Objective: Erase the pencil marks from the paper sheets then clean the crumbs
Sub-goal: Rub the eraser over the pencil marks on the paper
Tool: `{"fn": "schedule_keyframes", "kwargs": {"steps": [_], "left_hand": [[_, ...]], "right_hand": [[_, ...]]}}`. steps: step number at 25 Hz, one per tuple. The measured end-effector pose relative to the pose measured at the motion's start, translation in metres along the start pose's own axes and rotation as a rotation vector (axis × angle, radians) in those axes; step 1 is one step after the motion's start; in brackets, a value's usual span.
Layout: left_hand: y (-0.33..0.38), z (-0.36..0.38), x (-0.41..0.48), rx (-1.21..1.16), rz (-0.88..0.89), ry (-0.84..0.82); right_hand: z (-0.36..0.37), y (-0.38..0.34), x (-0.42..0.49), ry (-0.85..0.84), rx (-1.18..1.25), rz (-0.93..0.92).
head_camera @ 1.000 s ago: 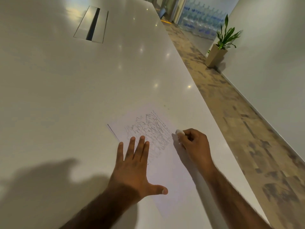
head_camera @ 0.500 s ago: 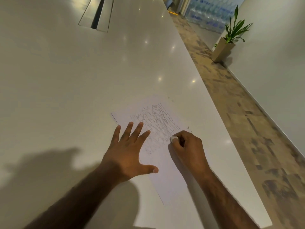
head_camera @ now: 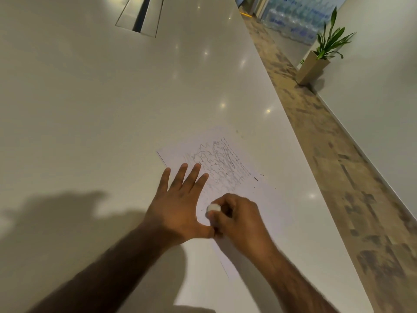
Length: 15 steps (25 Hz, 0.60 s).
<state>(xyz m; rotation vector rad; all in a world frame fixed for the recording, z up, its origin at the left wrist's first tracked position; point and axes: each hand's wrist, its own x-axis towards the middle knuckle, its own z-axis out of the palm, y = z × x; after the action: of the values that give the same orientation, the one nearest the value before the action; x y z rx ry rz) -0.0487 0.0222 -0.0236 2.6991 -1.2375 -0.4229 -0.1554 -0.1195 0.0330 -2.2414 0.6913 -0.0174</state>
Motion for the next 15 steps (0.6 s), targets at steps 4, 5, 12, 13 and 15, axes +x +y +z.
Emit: {"fn": "schedule_keyframes", "kwargs": {"steps": [4, 5, 12, 13, 15], "left_hand": [[0.0007, -0.0005, -0.0004, -0.007, 0.016, -0.004], [0.0007, 0.0001, -0.0009, -0.008, 0.017, 0.002], [0.0004, 0.0012, -0.0010, -0.004, 0.012, 0.001], [-0.0001, 0.0011, -0.0009, 0.001, 0.013, 0.007], [-0.0006, 0.0006, 0.0004, -0.001, 0.012, -0.001]], "right_hand": [[0.0030, -0.0025, 0.0051, 0.137, -0.052, 0.013], [0.0039, -0.0017, 0.0047, 0.110, -0.042, -0.003], [0.0055, -0.0009, 0.0003, 0.104, -0.013, -0.022], [0.0081, -0.0021, -0.0009, 0.064, -0.003, -0.029], [0.0106, -0.0030, 0.0019, 0.123, -0.009, 0.005]]}}
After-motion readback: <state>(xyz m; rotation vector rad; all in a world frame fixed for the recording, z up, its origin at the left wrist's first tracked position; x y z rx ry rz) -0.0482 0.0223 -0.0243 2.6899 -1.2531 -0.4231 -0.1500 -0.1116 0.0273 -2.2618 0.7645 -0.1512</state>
